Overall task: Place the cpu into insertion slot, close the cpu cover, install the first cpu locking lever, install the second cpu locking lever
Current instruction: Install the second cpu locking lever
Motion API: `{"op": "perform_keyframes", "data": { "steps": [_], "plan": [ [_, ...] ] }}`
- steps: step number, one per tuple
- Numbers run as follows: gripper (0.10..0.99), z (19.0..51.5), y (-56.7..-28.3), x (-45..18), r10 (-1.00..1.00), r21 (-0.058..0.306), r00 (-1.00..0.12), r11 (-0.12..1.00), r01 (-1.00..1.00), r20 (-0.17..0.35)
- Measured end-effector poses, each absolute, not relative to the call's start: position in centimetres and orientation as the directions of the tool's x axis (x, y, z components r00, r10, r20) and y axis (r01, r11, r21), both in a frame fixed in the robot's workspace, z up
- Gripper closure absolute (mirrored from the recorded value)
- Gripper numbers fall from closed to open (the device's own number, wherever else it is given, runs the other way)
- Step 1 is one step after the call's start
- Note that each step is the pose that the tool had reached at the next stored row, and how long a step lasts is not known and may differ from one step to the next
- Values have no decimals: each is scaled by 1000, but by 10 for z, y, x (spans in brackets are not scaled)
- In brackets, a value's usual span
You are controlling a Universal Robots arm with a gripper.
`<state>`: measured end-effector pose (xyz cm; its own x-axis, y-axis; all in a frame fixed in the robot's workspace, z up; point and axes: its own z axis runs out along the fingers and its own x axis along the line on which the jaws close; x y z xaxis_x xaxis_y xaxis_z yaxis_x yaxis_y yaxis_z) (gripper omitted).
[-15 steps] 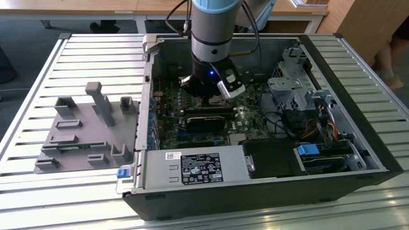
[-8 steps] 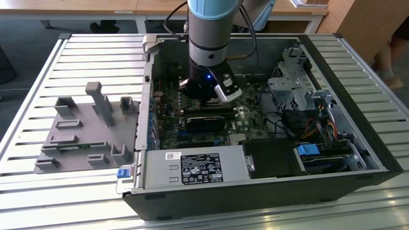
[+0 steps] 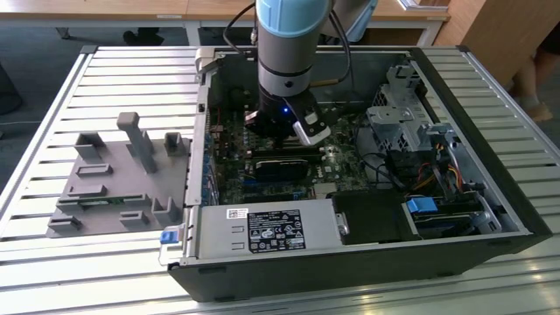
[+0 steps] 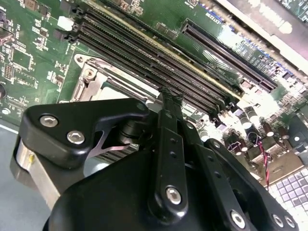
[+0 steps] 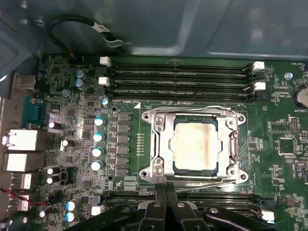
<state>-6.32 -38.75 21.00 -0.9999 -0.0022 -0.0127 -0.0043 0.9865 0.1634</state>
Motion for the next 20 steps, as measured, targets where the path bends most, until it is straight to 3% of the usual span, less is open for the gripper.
{"op": "perform_keyframes", "data": {
  "steps": [20],
  "plan": [
    [980, 198, -395, -73, -2, 235, -1000, 972, -5, -13]
  ]
}}
